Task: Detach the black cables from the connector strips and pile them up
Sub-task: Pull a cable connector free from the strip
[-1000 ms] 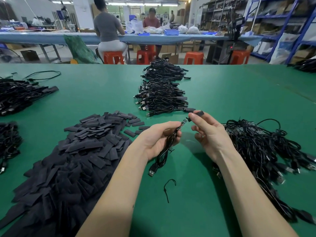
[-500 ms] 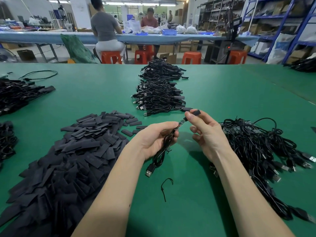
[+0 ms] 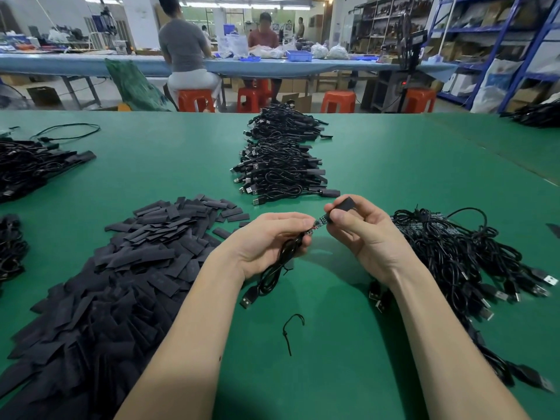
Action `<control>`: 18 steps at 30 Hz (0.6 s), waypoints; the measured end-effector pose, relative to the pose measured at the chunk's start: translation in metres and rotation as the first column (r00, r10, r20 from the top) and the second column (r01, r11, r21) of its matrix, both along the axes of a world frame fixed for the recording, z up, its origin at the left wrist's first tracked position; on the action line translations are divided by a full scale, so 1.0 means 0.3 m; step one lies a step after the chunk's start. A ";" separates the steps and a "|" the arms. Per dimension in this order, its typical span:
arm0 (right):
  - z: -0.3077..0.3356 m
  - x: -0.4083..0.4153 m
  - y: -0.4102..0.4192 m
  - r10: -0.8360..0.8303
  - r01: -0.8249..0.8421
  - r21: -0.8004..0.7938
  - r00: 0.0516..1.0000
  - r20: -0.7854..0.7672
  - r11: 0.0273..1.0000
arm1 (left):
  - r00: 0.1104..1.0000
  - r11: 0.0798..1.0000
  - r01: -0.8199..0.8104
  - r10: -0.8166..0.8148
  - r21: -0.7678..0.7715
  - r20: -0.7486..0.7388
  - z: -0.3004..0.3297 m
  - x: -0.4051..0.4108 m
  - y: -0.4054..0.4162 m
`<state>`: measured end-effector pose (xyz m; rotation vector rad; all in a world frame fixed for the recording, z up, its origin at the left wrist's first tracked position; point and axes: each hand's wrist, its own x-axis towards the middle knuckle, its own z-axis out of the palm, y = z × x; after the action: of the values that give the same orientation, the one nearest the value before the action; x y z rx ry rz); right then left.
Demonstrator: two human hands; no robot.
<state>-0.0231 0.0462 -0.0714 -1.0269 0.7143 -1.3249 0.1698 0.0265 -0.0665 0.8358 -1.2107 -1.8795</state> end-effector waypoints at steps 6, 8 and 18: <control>0.005 0.031 0.009 -0.055 0.054 -0.097 0.998 -0.011 0.994 | 0.994 0.999 0.003 0.002 0.043 -0.112 -0.013 -0.019 -0.008; 0.004 0.032 0.011 -0.053 0.050 -0.083 0.998 -0.035 0.995 | 0.996 0.999 0.022 -0.019 0.023 -0.089 -0.011 -0.018 -0.008; -0.005 0.008 -0.013 -0.179 0.164 0.178 0.981 0.073 0.970 | 0.945 0.901 -0.105 0.222 -0.421 0.241 -0.026 -0.013 -0.017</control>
<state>-0.0208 0.0424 -0.0728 -0.7778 0.8494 -1.4220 0.1658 0.0214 -0.0742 0.9605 -1.5826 -1.3329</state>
